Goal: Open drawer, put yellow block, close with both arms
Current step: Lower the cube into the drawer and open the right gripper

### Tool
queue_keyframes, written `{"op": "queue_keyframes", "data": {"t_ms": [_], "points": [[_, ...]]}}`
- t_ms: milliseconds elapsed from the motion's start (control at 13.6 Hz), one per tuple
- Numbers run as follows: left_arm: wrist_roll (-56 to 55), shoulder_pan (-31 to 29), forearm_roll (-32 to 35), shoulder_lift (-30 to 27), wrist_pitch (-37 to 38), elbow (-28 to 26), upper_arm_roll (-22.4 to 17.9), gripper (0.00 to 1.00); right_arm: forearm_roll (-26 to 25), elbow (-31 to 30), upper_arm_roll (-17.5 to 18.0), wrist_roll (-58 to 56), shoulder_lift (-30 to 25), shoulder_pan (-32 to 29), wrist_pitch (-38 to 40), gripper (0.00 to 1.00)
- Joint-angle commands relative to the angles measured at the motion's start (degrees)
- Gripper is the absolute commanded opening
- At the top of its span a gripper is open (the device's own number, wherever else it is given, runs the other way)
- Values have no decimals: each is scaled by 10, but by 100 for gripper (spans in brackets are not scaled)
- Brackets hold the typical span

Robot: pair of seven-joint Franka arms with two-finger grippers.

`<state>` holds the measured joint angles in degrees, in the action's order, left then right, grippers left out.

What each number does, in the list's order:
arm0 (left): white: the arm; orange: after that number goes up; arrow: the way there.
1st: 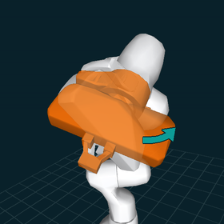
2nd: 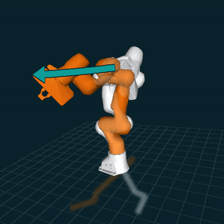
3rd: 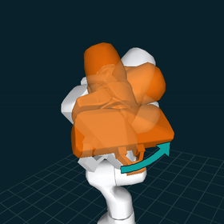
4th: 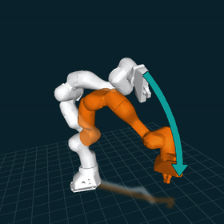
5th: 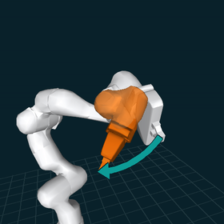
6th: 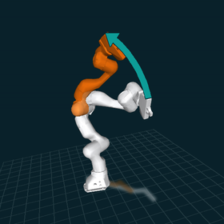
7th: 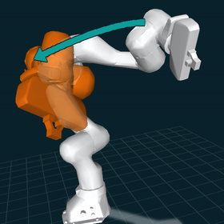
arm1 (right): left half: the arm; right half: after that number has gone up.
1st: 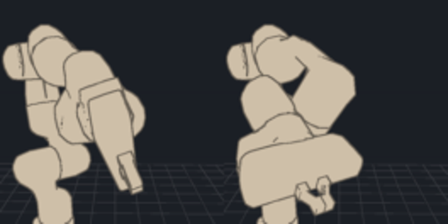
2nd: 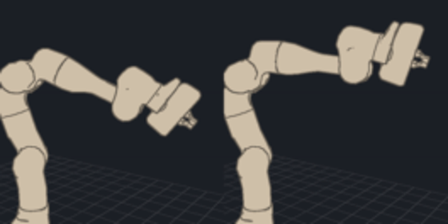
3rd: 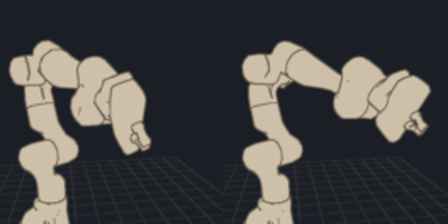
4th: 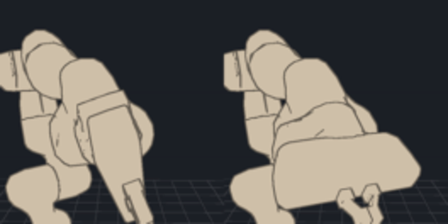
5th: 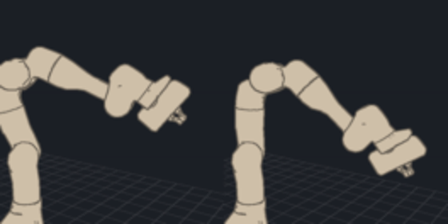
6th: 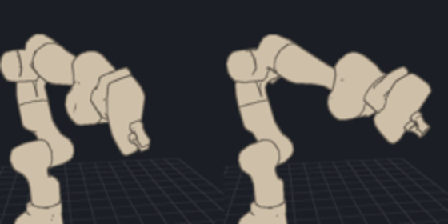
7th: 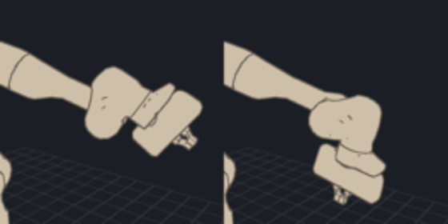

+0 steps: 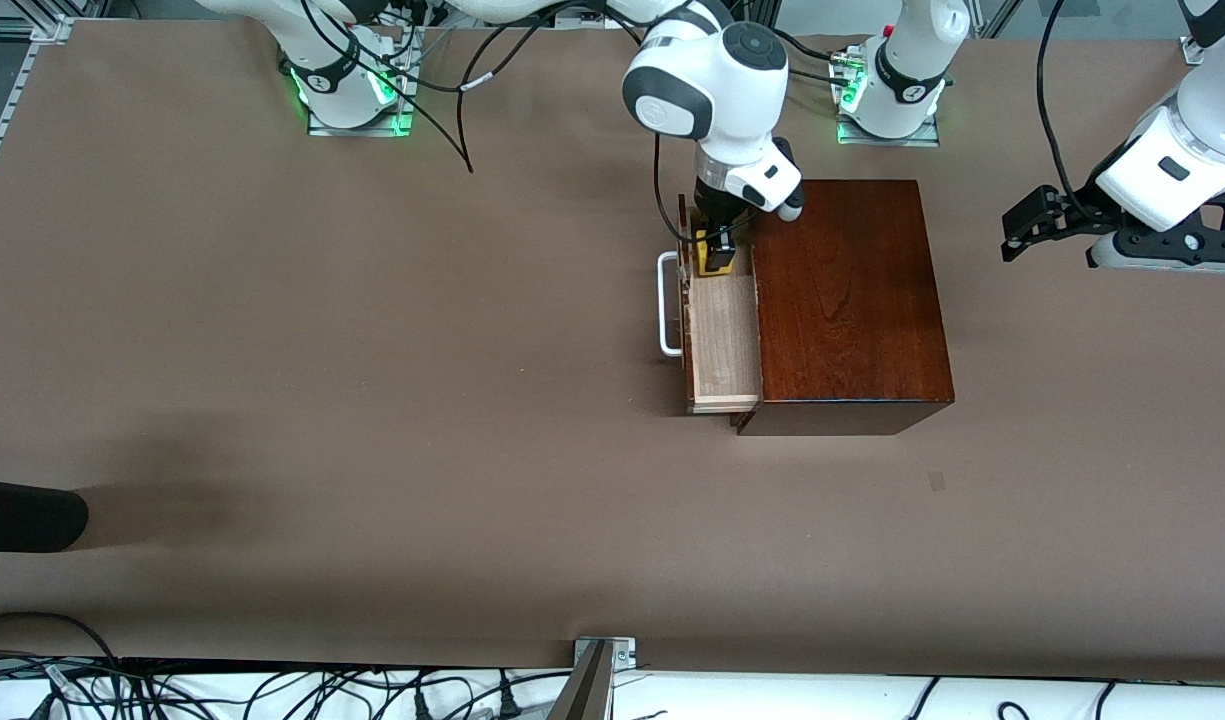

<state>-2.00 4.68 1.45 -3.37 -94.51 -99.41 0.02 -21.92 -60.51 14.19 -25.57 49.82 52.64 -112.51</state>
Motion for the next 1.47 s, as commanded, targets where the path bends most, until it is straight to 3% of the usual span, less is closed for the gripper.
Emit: {"op": "queue_keyframes", "data": {"t_ms": [0,589,662,736,1030,1398], "points": [[2,-1,12,6,11,15,2,100,-8,23,-2,-12,16,3,-3,0],[2,-1,12,6,12,14,2,100,-8,23,-7,-12,31,-3,-15,0],[2,-1,12,6,11,15,2,100,-8,23,-7,-10,30,-4,-15,87],[2,-1,12,6,12,15,2,100,-7,23,-7,-9,28,-4,-14,100],[3,-1,12,6,12,15,2,100,2,26,-2,-4,8,-4,7,100],[2,-1,12,6,14,15,2,100,44,25,-7,-4,-88,-23,58,100]]}}
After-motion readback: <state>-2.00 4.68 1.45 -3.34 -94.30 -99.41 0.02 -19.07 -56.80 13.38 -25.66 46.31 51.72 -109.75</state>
